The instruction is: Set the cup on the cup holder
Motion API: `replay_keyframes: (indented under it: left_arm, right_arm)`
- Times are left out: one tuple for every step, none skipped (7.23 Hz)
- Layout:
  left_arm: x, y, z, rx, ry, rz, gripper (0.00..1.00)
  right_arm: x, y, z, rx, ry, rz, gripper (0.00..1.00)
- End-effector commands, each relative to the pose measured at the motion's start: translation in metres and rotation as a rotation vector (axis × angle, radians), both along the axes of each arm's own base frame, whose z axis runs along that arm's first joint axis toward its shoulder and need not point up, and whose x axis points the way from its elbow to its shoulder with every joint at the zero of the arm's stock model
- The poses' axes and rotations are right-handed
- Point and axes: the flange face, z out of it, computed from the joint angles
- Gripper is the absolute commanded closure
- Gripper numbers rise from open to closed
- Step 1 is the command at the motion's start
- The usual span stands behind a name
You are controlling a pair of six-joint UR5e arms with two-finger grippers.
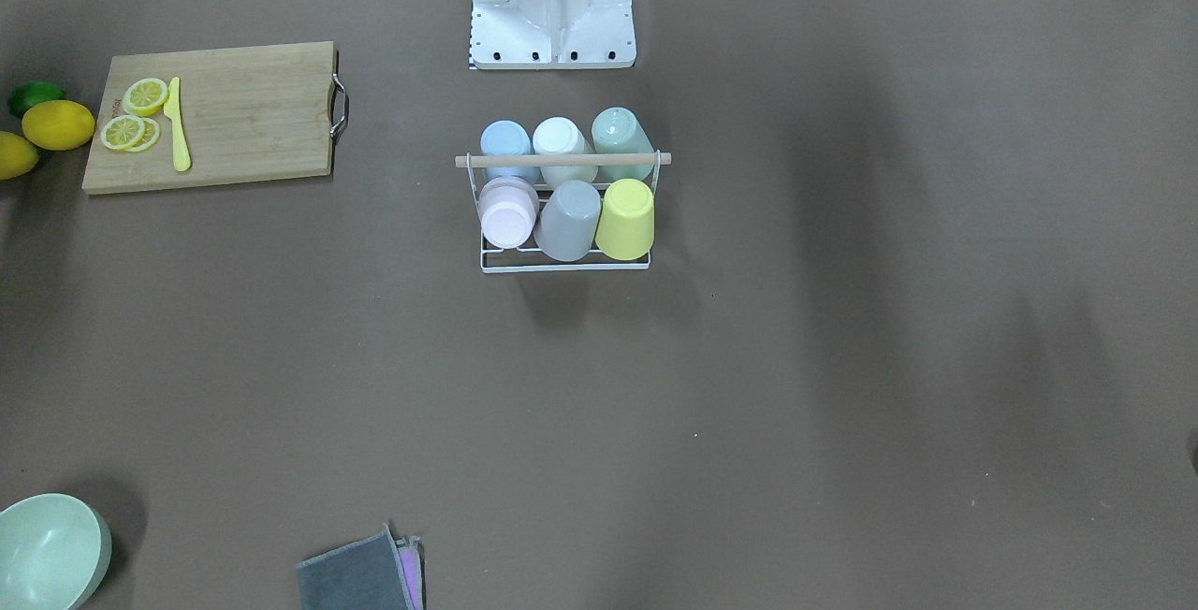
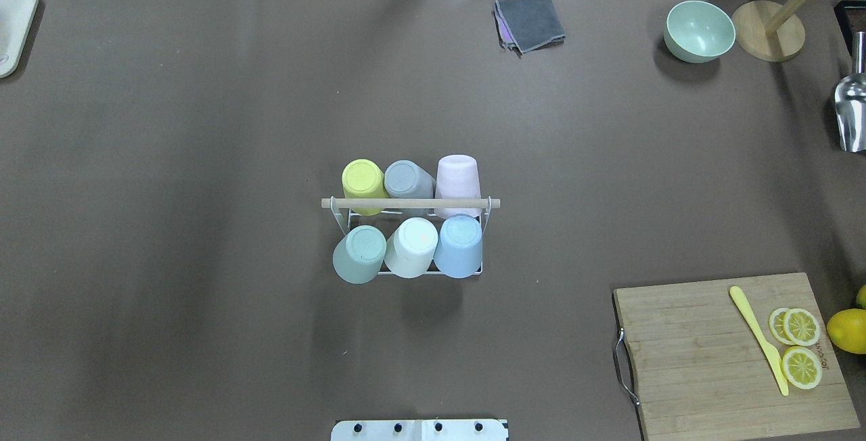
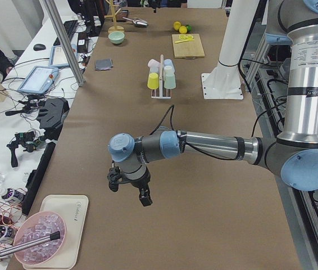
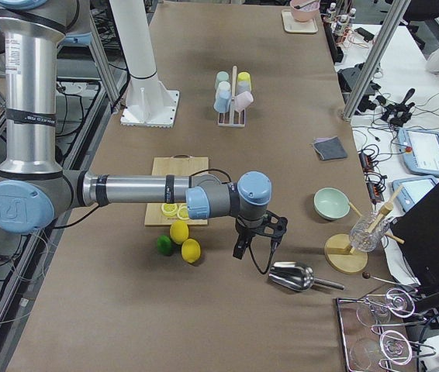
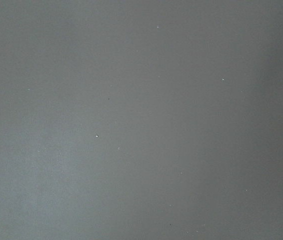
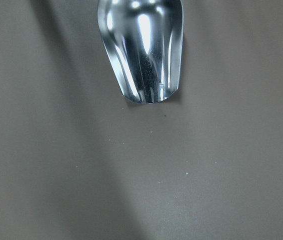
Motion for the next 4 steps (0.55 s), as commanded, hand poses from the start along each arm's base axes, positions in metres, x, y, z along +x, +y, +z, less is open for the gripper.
replay_keyframes:
  left_arm:
    - [0.0, 0.0008, 0.0016, -0.005, 0.0, -0.001, 0.02]
    - [0.0, 0.0009, 0.0024, -0.007, 0.0, -0.001, 0.02]
    - [0.0, 0.001, 0.0031, -0.009, 0.0, -0.001, 0.02]
    - [0.0002, 0.001, 0.003, -0.009, 0.001, -0.002, 0.02]
  right_arm:
    - [0.0006, 0.0003, 0.0, 0.0, 0.001, 0.001, 0.01]
    - [0.0006, 0.0003, 0.0, 0.0, 0.001, 0.001, 0.01]
    - [-0.0003, -0.0009, 0.0008, -0.001, 0.001, 0.0, 0.01]
    - [-0.0003, -0.0015, 0.0018, -0.003, 0.003, 0.0, 0.01]
